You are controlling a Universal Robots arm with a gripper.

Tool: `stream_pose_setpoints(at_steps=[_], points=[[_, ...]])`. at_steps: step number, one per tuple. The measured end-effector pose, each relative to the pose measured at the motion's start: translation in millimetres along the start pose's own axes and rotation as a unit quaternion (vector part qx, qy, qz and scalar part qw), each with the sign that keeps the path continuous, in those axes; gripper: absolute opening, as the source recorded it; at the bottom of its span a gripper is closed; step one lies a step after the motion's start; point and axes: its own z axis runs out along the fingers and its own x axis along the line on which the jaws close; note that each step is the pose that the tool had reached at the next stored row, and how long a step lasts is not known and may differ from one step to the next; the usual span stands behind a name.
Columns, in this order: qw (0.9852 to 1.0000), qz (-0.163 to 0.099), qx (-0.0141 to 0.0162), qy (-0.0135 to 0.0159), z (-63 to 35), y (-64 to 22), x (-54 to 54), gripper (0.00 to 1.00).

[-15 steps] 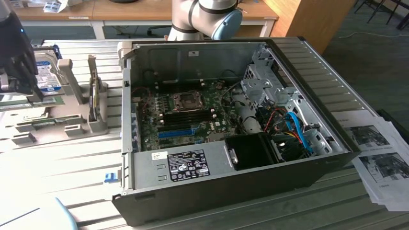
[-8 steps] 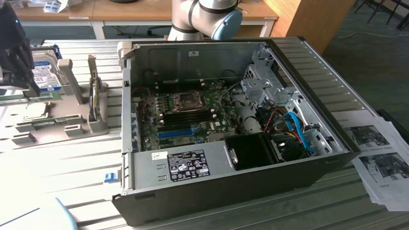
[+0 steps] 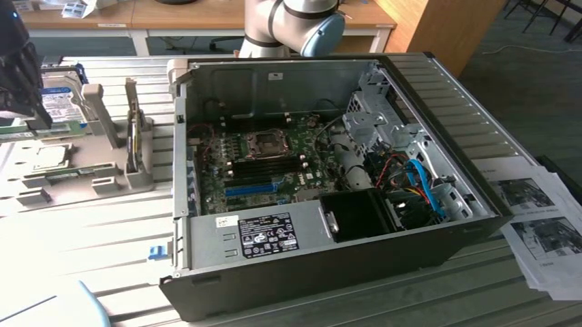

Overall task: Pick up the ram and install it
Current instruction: 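Pick up the ram and move it above insertion slot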

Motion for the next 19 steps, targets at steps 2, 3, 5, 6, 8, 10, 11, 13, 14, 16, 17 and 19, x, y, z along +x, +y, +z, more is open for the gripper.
stream_pose_setpoints(at_steps=[2,3,5,6,8,10,11,13,14,16,17,19], points=[[1.0,0.0,0.0,0.0,-4.2,0.2,-0.2,0.11],[1.0,0.0,0.0,0.0,-6.6,0.3,-0.3,0.11],[1.0,0.0,0.0,0.0,-11.1,0.5,-0.5,0.11],[1.0,0.0,0.0,0.0,-13.4,0.7,-0.6,0.11],[1.0,0.0,0.0,0.0,-18.0,0.9,-0.8,0.11],[1.0,0.0,0.0,0.0,-22.6,1.1,-1.1,0.11],[1.0,0.0,0.0,0.0,-24.4,1.2,-1.1,0.11],[1.0,0.0,0.0001,0.0,-28.2,1.4,-1.3,0.11],[1.0,0.0,0.0001,0.0,-30.2,1.5,-1.4,0.11],[1.0,0.0,0.0,0.0,-34.5,1.7,-1.6,0.11],[1.0,0.0,0.0001,-0.0001,-36.5,1.8,-1.7,0.11],[1.0,0.0,0.0,0.0,-40.6,2.0,-1.9,0.11]])
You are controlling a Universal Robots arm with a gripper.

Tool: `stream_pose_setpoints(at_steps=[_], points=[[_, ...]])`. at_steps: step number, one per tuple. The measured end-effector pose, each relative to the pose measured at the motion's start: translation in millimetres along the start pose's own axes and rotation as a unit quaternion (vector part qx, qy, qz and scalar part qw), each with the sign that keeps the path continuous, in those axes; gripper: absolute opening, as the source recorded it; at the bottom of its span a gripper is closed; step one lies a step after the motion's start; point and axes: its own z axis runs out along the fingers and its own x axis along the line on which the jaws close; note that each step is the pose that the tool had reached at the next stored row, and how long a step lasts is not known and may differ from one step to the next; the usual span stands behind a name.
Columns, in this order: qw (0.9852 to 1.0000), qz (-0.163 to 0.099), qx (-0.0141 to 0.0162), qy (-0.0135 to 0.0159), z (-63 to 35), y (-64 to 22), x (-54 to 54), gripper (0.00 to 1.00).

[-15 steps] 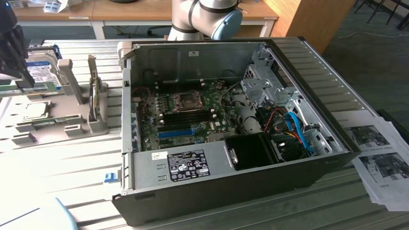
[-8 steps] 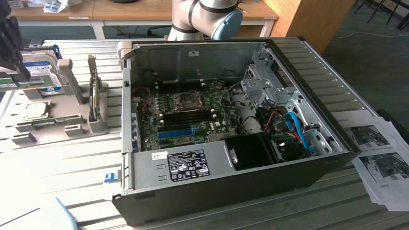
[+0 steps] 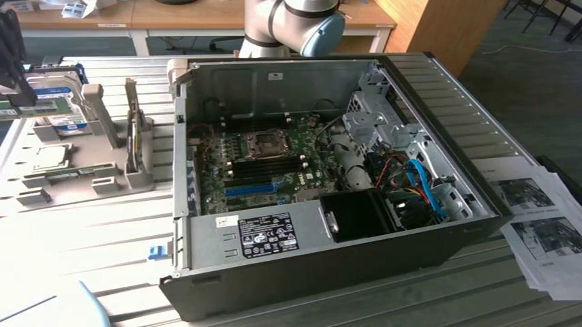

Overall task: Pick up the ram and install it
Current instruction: 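Pick up the ram and move it above insertion slot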

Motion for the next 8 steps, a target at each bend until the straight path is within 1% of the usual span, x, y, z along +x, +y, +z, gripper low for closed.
stream_pose_setpoints(at_steps=[8], points=[[1.0,0.0,0.0,0.0,-15.0,0.8,-0.7,0.11]])
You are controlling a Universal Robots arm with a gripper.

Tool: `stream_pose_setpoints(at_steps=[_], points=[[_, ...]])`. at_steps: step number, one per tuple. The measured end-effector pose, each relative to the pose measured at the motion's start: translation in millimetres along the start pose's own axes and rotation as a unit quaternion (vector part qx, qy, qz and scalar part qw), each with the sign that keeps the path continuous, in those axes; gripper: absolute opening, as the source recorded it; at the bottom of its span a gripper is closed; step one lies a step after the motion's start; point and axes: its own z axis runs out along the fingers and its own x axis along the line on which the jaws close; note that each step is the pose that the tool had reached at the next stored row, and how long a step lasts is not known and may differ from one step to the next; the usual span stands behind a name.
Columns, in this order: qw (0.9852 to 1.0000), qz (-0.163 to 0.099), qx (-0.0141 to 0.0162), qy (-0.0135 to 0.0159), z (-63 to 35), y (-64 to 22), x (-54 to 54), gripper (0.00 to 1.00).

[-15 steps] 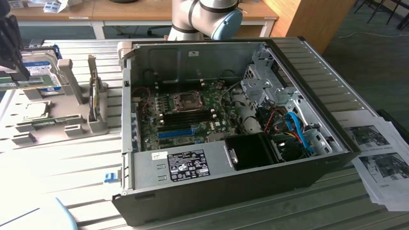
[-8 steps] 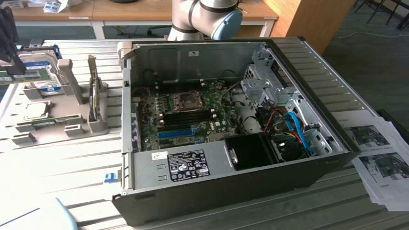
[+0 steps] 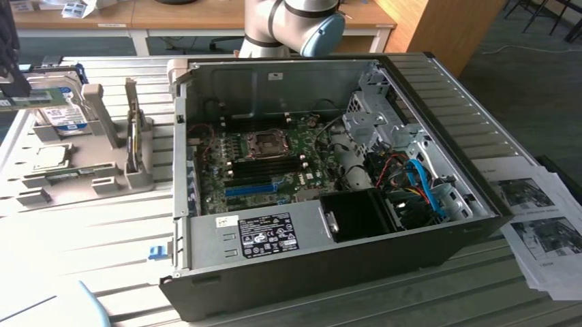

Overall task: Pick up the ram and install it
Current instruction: 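Pick up the ram and move it above insertion slot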

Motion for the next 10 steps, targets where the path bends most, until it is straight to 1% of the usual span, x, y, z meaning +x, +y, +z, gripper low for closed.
stream_pose_setpoints(at_steps=[6,10], points=[[1.0,0.0,0.0,0.0,-11.6,0.6,-0.6,0.11],[1.0,0.0,0.0002,-0.0001,-13.4,0.7,-0.6,0.11]])
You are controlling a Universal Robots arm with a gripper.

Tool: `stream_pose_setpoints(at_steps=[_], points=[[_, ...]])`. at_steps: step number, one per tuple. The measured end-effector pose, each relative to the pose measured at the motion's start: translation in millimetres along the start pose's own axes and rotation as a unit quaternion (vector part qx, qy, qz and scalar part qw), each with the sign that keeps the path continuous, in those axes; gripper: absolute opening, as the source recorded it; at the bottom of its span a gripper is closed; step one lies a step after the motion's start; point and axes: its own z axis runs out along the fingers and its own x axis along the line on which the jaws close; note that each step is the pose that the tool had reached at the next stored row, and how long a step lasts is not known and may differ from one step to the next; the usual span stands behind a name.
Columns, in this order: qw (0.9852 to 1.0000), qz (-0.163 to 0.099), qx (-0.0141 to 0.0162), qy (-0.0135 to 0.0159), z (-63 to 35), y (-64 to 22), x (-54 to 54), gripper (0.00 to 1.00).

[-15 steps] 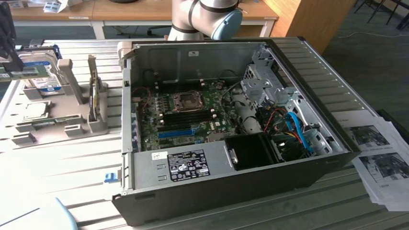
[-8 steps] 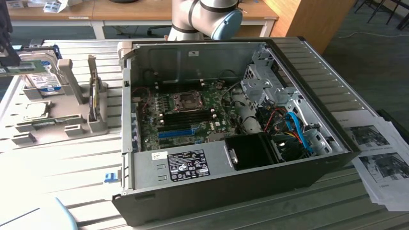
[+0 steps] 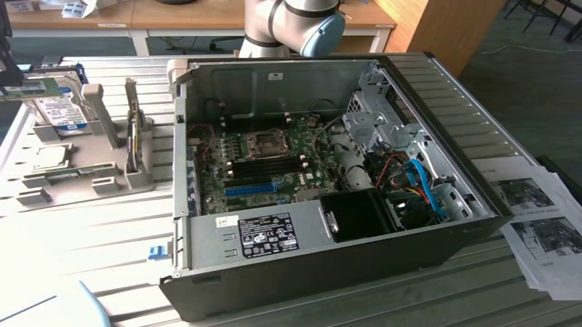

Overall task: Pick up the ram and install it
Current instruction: 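Pick up the ram and move it above insertion slot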

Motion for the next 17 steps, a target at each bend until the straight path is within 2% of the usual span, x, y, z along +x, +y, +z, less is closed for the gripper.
stream_pose_setpoints(at_steps=[9,17], points=[[1.0,0.0,-0.0002,0.0001,-0.4,-0.8,0.0,0.11],[1.0,0.0,-0.0002,0.0001,-0.6,-9.0,0.3,0.11]])
